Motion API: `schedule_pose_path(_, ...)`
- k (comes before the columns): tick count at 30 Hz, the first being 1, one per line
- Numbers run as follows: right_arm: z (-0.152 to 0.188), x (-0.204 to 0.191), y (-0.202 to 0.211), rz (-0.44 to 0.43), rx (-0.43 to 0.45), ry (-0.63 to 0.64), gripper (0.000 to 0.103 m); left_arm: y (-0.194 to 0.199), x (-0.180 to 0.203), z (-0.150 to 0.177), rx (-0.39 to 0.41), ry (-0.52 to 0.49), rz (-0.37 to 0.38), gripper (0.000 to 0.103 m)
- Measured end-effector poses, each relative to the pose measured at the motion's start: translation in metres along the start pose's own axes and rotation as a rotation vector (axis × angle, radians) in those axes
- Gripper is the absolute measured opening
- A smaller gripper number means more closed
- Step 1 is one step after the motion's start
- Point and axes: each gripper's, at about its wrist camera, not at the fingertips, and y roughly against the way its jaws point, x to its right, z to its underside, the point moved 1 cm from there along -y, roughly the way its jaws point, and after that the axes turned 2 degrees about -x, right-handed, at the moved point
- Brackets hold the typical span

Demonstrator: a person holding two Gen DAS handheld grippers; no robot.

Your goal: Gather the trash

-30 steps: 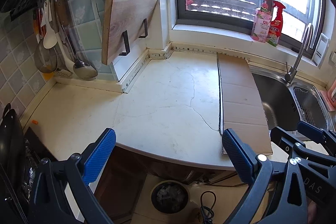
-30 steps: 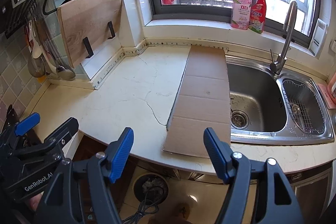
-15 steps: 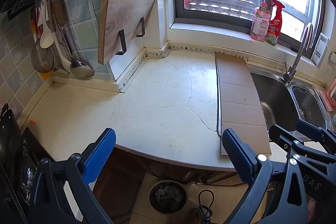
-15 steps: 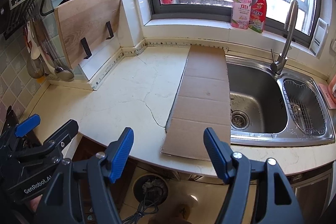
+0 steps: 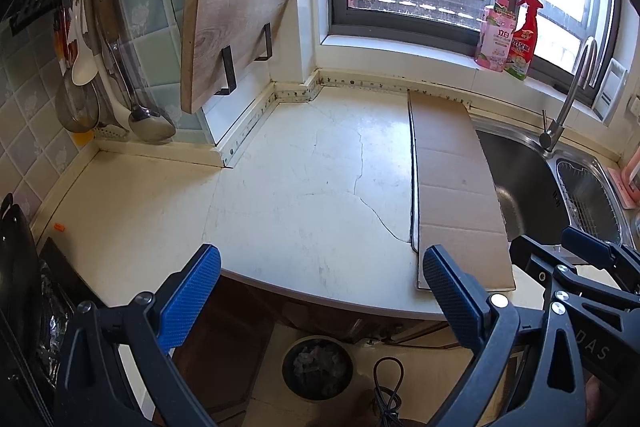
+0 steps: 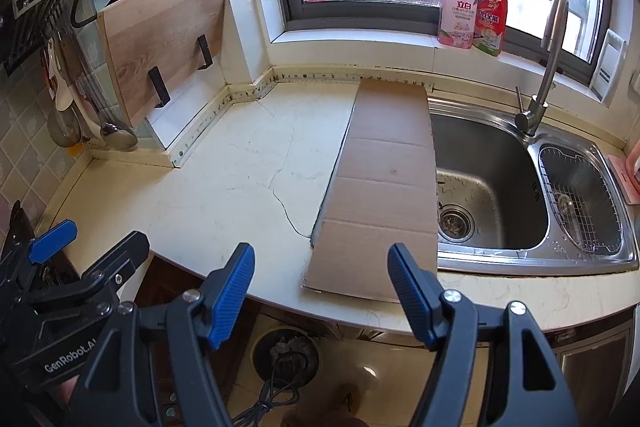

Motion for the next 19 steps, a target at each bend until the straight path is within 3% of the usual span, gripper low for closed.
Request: schedule_pose_path(19,0.009,-0.011,-0.007,-0.021,-0.042,0.017,0.069,-0.002,-0.013,0.014,-0.052,0.028,-0.016,0.100)
